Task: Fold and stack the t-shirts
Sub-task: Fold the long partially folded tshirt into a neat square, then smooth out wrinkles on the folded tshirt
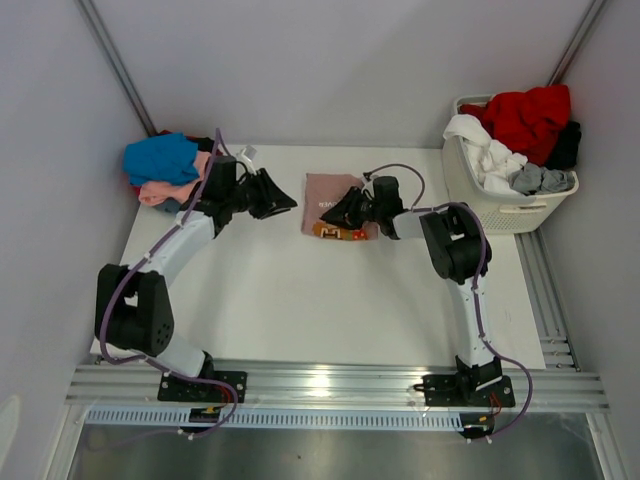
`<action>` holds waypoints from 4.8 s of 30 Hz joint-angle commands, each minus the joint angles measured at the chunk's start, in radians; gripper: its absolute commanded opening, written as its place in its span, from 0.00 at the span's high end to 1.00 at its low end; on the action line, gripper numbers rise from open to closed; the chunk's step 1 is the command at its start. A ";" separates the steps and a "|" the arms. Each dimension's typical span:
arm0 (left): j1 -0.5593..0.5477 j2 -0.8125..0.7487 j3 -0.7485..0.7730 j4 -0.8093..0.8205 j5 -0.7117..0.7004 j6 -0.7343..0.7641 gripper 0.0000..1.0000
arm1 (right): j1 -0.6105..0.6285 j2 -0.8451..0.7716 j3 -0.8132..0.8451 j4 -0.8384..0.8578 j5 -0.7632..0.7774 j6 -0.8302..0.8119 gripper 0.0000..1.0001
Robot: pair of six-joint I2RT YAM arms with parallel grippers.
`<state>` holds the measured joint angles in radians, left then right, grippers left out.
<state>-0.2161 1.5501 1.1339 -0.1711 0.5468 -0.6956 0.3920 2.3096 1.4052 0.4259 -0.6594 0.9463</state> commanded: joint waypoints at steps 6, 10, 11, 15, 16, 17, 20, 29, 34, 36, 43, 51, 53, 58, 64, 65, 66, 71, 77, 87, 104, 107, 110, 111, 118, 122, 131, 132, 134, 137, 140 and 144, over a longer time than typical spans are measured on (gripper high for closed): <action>-0.006 -0.079 -0.011 -0.011 -0.036 0.045 0.64 | 0.041 -0.096 -0.009 -0.065 -0.003 -0.125 0.66; -0.006 -0.079 -0.013 -0.008 -0.039 0.042 0.64 | 0.056 -0.160 0.070 -0.124 -0.012 -0.181 0.66; -0.006 -0.078 -0.019 -0.010 -0.041 0.044 0.64 | 0.059 -0.189 0.066 -0.116 -0.014 -0.178 0.66; -0.006 -0.079 -0.043 -0.001 -0.039 0.039 0.65 | 0.065 -0.213 0.049 -0.108 -0.019 -0.182 0.65; -0.008 -0.081 -0.046 0.007 -0.036 0.038 0.65 | 0.065 -0.207 0.043 -0.107 -0.020 -0.185 0.65; -0.009 -0.082 -0.052 0.007 -0.035 0.036 0.64 | 0.067 -0.199 0.035 -0.101 -0.023 -0.179 0.65; -0.011 -0.084 -0.056 0.001 -0.038 0.045 0.65 | 0.068 -0.147 -0.018 -0.032 -0.051 -0.123 0.65; -0.011 -0.102 -0.056 -0.030 -0.050 0.071 0.65 | 0.071 0.057 -0.092 0.288 -0.184 0.136 0.66; -0.011 -0.105 -0.048 -0.033 -0.050 0.071 0.64 | 0.077 0.106 -0.069 0.386 -0.274 0.250 0.66; -0.011 -0.110 -0.045 -0.033 -0.056 0.074 0.65 | 0.084 0.106 -0.051 0.305 -0.304 0.214 0.65; -0.011 -0.114 -0.019 -0.059 -0.082 0.094 0.64 | 0.180 0.094 0.228 -0.822 -0.200 -0.472 0.65; -0.011 -0.102 0.015 -0.065 -0.070 0.088 0.64 | 0.176 -0.051 -0.064 -0.865 -0.025 -0.477 0.66; -0.011 -0.097 0.018 -0.064 -0.068 0.087 0.64 | 0.160 -0.088 -0.144 -0.828 0.001 -0.472 0.66; -0.012 -0.082 0.018 -0.048 -0.051 0.091 0.64 | 0.133 -0.303 -0.316 -0.669 -0.095 -0.457 0.66; -0.014 -0.002 0.076 -0.064 -0.036 0.105 0.64 | 0.148 -0.440 -0.282 -0.693 0.032 -0.436 0.63; -0.016 0.011 0.084 -0.067 -0.038 0.107 0.64 | 0.146 -0.440 -0.294 -0.684 0.055 -0.419 0.63; -0.017 0.031 0.087 -0.071 -0.044 0.107 0.64 | 0.145 -0.440 -0.310 -0.667 0.091 -0.364 0.62; -0.020 0.033 0.084 -0.065 -0.054 0.105 0.64 | 0.171 -0.492 -0.497 -0.360 0.191 -0.164 0.61; -0.051 -0.031 0.066 -0.091 -0.120 0.139 0.61 | 0.245 -0.493 -0.598 -0.164 0.340 -0.081 0.52; -0.135 -0.404 -0.155 0.039 -0.476 0.291 0.55 | 0.228 -0.431 -0.629 0.024 0.592 -0.075 0.45; -0.138 -0.587 -0.238 -0.042 -0.597 0.317 0.53 | 0.116 -0.312 -0.341 -0.116 0.687 -0.130 0.66; -0.140 -0.590 -0.240 -0.045 -0.594 0.317 0.53 | 0.128 -0.302 -0.316 -0.116 0.679 -0.141 1.00; -0.140 -0.590 -0.240 -0.047 -0.585 0.317 0.53 | 0.146 -0.311 -0.310 -0.134 0.691 -0.179 1.00; -0.140 -0.590 -0.240 -0.047 -0.585 0.317 0.53 | 0.151 -0.320 -0.316 -0.147 0.698 -0.187 1.00; -0.150 -0.593 -0.243 -0.044 -0.556 0.321 0.53 | 0.160 -0.479 -0.379 -0.337 0.721 -0.259 1.00; -0.163 -0.585 -0.232 -0.039 -0.545 0.324 0.53 | 0.176 -0.596 -0.489 -0.521 0.747 -0.270 1.00; -0.204 -0.487 -0.215 0.016 -0.466 0.304 0.53 | 0.041 -0.704 -0.485 -0.795 1.032 -0.287 1.00; -0.207 -0.475 -0.195 0.019 -0.453 0.306 0.53 | 0.018 -0.688 -0.439 -0.809 1.061 -0.282 1.00; -0.220 -0.425 -0.174 0.015 -0.409 0.315 0.53 | -0.019 -0.653 -0.388 -0.839 1.106 -0.276 1.00; -0.223 -0.336 -0.128 -0.002 -0.351 0.320 0.53 | -0.068 -0.570 -0.280 -0.806 1.136 -0.285 1.00; -0.223 -0.233 -0.079 -0.011 -0.301 0.337 0.53 | -0.076 -0.495 -0.175 -0.685 1.079 -0.334 0.87; -0.221 -0.106 -0.002 -0.057 -0.255 0.352 0.53 | -0.051 -0.417 -0.029 -0.710 0.983 -0.366 0.51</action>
<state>-0.4313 1.3788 1.0630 -0.2096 0.2157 -0.3824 0.3145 1.8751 1.2774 -0.3340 0.3641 0.6254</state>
